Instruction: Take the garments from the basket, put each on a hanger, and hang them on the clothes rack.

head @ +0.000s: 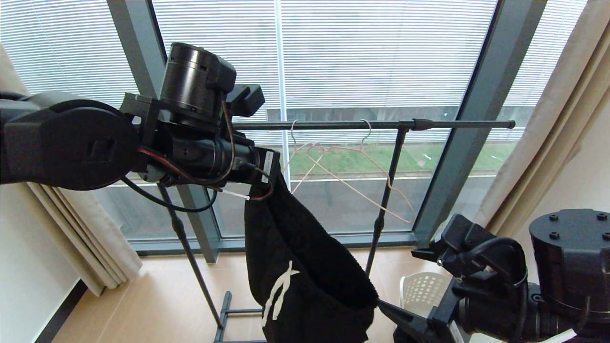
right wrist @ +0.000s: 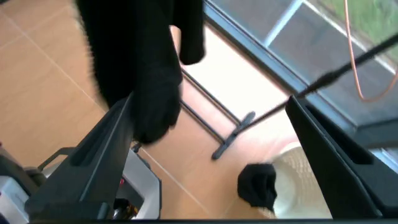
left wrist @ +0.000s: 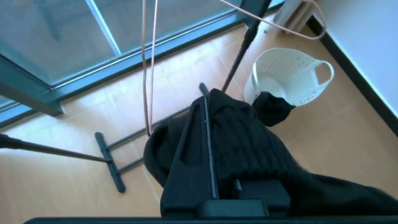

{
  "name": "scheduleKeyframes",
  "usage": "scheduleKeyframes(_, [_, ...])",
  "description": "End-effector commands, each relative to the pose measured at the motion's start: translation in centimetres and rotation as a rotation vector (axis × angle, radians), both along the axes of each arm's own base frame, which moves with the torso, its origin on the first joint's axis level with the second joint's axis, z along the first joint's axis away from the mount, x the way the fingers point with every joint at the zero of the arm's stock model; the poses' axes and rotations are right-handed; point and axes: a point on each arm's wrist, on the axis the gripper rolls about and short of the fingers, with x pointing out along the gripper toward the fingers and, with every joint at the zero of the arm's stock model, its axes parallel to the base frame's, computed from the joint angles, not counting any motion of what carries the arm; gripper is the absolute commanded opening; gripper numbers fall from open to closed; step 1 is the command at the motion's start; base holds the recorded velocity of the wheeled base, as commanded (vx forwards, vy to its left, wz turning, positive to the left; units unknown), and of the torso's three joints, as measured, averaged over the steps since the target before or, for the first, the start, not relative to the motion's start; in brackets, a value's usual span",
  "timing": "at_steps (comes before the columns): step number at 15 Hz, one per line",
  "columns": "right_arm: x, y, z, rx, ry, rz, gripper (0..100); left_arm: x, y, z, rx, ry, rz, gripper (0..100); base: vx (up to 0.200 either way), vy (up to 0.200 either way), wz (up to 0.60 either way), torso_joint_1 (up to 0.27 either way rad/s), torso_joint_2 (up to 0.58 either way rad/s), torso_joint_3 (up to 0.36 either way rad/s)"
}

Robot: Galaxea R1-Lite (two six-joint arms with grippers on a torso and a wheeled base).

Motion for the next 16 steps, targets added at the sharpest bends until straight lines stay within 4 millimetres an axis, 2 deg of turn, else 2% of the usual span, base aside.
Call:
scheduleKeyframes(1, [-0.4,-0.3,-0.4,0.007,-0.033,0.063,100,0.3,-0.2,-0.1,0.004,-0.005,0.010,0,0.000,0.000,0.00,0.000,0.00,0.000])
scheduleKeyframes(5, [0.0,0.2,0.2,0.077,-0.091,0.108,100,-0.3,-0.9,-0.2,0.016,-0.008,0.001,0,0.000,0.000,0.00,0.000,0.00,0.000])
scheduleKeyframes(8, [1.1,2.5,0.6,0.089,-0.101,0.139,100,-1.2,-2.0,-0.1,0.016,-0.010,-0.037,0,0.000,0.000,0.00,0.000,0.00,0.000])
scheduleKeyframes(11, [3.0,4.7,-0.5,0.060,-0.071,0.141,100,-1.8,-2.7,-0.1,0.025,-0.016,-0.048,0,0.000,0.000,0.00,0.000,0.00,0.000])
scheduleKeyframes(15, [3.5,5.4,-0.9,0.070,-0.083,0.146,100,-2.2,-2.8,0.0,0.026,-0.019,-0.055,0,0.000,0.000,0.00,0.000,0.00,0.000])
scheduleKeyframes(16, [4.1,5.9,-1.7,0.053,-0.066,0.141,100,-2.5,-2.8,0.3,0.021,-0.025,-0.063,0,0.000,0.000,0.00,0.000,0.00,0.000])
